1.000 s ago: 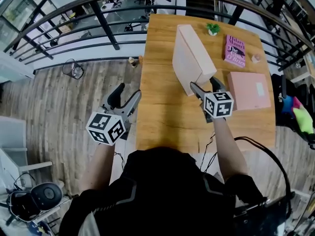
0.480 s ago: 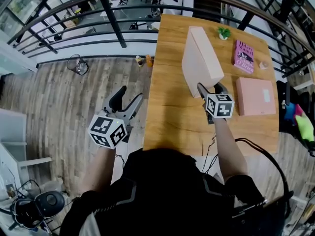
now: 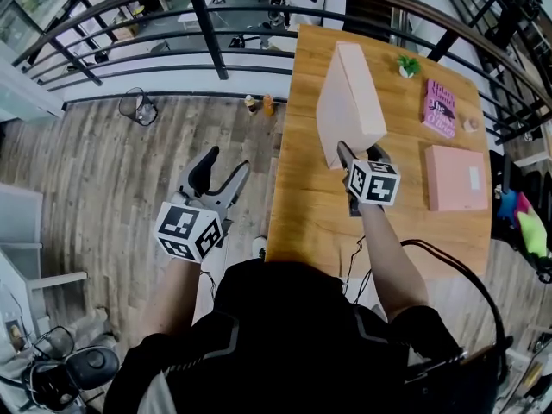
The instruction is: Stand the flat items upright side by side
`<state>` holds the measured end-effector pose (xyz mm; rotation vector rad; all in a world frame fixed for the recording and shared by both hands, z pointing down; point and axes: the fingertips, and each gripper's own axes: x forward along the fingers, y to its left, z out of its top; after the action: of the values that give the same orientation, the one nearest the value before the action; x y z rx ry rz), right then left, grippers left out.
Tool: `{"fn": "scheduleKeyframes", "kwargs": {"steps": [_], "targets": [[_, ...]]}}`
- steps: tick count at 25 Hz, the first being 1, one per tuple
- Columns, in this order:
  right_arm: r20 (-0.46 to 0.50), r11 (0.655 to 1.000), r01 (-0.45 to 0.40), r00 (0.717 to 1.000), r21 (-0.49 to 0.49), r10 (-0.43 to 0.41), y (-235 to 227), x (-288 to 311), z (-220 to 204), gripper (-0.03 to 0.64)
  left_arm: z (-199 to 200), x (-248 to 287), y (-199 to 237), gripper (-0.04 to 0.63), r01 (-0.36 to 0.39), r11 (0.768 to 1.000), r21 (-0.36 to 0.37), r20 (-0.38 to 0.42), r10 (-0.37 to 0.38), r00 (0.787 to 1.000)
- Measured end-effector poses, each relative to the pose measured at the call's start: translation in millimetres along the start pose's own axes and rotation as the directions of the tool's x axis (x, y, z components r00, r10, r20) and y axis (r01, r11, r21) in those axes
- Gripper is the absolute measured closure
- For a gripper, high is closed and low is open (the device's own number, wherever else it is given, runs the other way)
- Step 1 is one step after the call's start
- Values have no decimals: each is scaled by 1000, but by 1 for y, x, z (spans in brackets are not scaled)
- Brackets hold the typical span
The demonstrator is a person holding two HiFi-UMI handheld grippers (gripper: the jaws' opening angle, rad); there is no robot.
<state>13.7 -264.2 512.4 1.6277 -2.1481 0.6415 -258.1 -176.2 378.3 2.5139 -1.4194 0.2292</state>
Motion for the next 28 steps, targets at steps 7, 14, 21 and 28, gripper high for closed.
{"fn": "scheduleKeyframes", "kwargs": {"steps": [7, 14, 21, 28], "targets": [[8, 998, 48, 999, 36, -48, 31, 29, 13, 314, -2, -6, 37, 311, -39, 999, 5, 7, 39, 999], [19, 996, 74, 997, 59, -75, 56, 60, 29, 314, -6, -15, 63, 311, -48, 999, 9, 6, 48, 999], [28, 988, 123, 992, 91, -126, 65, 86, 50, 314, -9, -29, 87, 311, -75, 997, 3, -6, 75, 997], [43, 986, 150, 987, 72, -154, 69, 113, 67, 318, -15, -42, 105, 311, -110, 994, -3, -18, 110, 994]]}}
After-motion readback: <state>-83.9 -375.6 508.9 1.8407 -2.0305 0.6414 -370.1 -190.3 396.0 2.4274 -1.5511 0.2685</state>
